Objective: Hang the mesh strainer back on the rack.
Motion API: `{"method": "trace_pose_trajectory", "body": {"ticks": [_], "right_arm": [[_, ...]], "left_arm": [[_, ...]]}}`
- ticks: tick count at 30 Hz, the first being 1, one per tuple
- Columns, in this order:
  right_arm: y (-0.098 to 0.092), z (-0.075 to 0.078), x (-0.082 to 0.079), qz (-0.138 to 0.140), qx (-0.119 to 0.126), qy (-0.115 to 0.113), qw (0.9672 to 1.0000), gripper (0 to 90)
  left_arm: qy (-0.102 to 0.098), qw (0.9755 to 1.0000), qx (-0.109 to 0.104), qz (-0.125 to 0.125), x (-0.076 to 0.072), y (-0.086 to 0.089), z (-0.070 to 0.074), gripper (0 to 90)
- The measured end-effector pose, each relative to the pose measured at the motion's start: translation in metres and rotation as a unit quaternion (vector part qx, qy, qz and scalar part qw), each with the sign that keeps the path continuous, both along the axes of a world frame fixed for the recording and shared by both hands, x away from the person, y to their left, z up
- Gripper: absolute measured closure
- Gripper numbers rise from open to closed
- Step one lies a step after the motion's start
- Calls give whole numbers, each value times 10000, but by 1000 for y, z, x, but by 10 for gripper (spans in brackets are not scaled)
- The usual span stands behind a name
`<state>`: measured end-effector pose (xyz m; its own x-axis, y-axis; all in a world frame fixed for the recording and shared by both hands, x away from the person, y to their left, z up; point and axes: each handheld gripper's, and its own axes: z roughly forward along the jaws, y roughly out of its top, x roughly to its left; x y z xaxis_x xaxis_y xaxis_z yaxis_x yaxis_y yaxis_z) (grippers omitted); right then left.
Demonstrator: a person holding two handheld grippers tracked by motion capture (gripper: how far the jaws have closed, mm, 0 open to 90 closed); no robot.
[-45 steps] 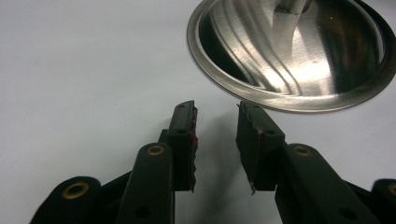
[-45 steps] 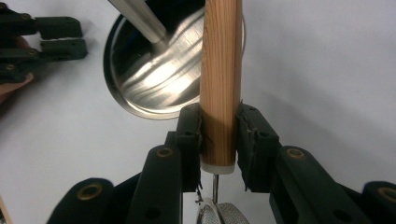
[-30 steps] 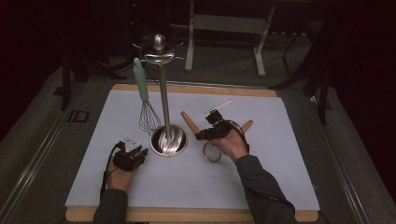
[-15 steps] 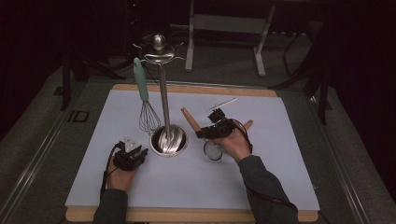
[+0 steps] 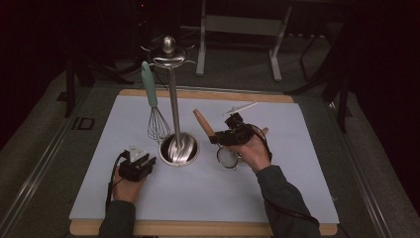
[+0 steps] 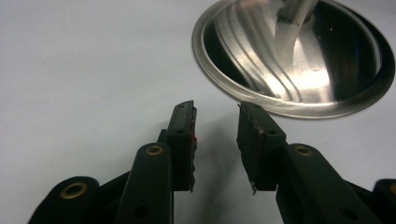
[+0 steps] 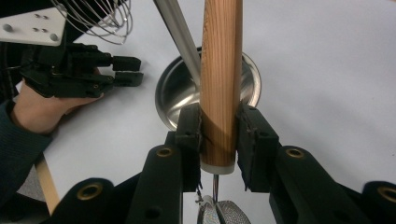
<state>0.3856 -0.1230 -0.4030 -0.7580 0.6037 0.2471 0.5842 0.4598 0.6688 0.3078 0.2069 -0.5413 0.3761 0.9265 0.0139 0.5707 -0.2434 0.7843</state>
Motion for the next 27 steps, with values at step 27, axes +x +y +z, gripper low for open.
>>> {"method": "trace_pose_trajectory", "body": {"ticks": [27], "right_arm": [[-12,35,-26,339,757,-412,9957,721]], "left_arm": [[-19,9999,-103,41,0,2,0,647]]}}
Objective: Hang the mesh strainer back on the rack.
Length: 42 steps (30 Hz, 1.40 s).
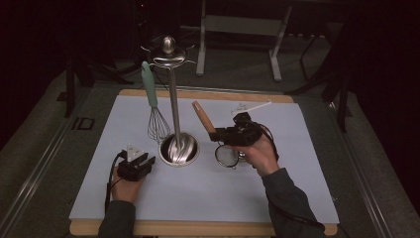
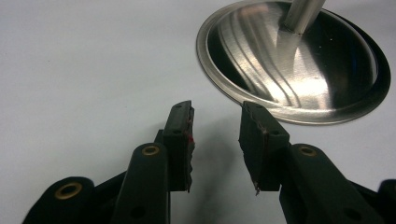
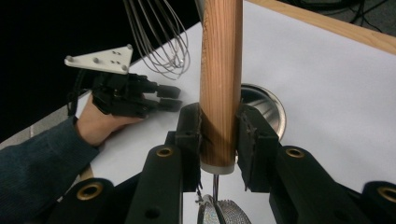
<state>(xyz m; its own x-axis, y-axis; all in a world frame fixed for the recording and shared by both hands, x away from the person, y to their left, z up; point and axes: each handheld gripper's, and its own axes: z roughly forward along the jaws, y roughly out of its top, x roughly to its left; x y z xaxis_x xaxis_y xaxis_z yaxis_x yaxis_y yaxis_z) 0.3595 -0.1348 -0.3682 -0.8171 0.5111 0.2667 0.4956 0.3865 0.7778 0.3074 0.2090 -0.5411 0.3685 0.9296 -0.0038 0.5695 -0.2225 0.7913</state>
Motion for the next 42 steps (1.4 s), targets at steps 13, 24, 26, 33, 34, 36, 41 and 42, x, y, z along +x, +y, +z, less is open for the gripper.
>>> {"method": "trace_pose_trajectory", "body": {"ticks": [13,24,26,33,34,36,41,42], "right_arm": [[1,18,-11,176,302,-245,9991,722],[9,34,-18,307,377,-474,9977,722],[10,36,-19,313,406,-528,9973,722],[11,45,-25,347,513,-669,9958,722],[11,45,-25,354,522,-686,9956,722],[11,48,-26,355,563,-720,9952,722],[12,53,-27,404,636,-814,9938,722],[13,54,-27,427,658,-843,9933,722]], "left_arm": [[-1,10000,-10,9,0,0,0,647],[5,10000,12,1,0,0,0,646],[8,10000,17,2,0,0,0,646],[8,10000,36,0,0,-1,0,644],[9,10000,35,0,0,-1,0,644],[11,10000,33,1,0,0,0,644],[12,10000,54,8,0,-1,0,644],[11,10000,55,9,0,-1,0,644]]}}
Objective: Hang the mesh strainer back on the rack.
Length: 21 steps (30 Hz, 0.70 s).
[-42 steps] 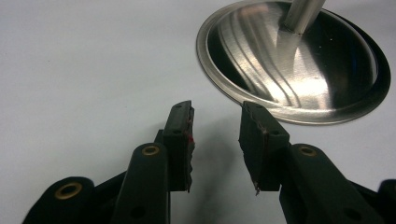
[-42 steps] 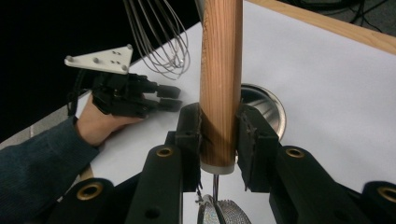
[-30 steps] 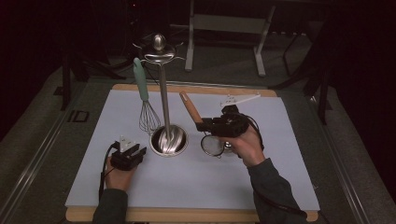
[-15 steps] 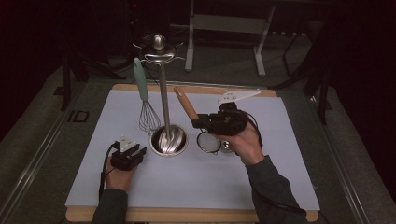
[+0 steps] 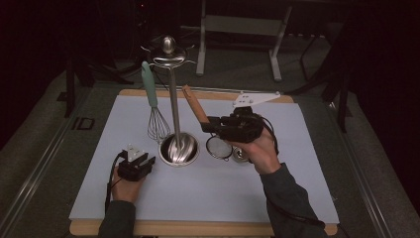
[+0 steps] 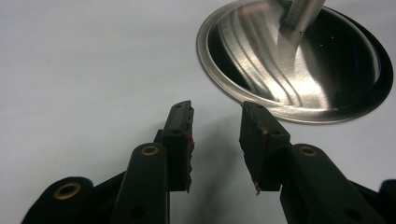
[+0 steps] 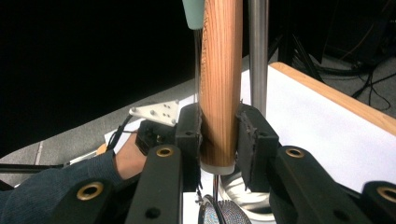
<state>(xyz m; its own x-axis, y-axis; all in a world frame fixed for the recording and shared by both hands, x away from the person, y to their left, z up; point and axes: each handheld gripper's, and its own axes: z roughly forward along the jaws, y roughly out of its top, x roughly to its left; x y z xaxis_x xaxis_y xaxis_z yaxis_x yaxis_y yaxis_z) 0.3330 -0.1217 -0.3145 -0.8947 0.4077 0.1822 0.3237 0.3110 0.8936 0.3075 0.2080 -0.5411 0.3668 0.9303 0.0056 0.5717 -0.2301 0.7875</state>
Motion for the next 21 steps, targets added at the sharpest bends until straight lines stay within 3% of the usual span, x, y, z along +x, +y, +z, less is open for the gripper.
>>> {"method": "trace_pose_trajectory", "body": {"ticks": [12,21], "right_arm": [[2,15,-3,213,314,-293,9989,722],[8,25,-7,339,410,-431,9977,722]], "left_arm": [[0,10000,-1,-3,0,0,0,642],[2,10000,-5,7,0,0,0,641]]}}
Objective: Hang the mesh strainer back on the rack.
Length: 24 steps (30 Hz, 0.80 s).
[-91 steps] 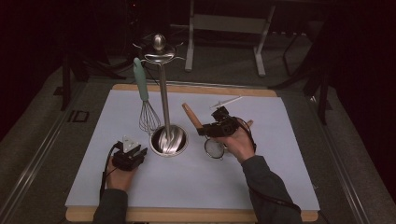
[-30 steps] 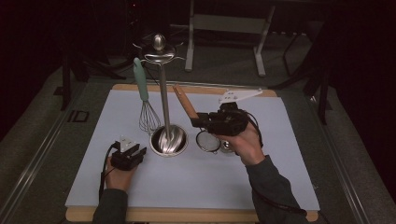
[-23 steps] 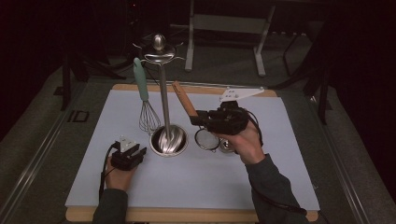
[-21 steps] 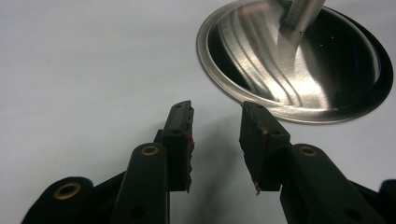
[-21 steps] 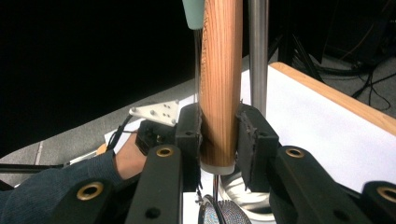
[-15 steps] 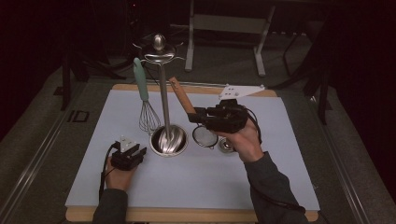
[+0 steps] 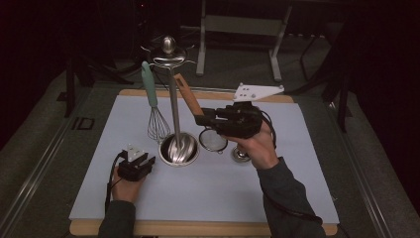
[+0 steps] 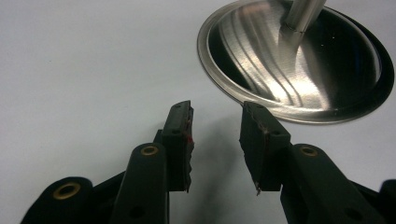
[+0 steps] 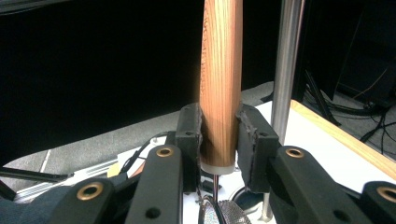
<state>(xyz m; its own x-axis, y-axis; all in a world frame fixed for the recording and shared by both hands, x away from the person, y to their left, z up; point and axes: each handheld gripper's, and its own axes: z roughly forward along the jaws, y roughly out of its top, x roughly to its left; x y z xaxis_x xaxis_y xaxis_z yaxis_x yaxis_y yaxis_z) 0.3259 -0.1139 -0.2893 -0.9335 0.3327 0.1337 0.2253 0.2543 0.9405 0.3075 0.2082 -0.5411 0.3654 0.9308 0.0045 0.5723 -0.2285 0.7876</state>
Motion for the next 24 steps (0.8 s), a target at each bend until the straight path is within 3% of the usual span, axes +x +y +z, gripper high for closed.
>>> {"method": "trace_pose_trajectory", "body": {"ticks": [7,17,24], "right_arm": [[8,4,0,96,15,-89,9999,722],[15,3,10,51,14,-28,10000,724],[16,3,5,139,43,-118,9998,724]], "left_arm": [[1,10000,-16,-4,0,0,0,640],[5,10000,-24,-4,0,0,0,640],[3,10000,-23,-2,0,0,0,640]]}}
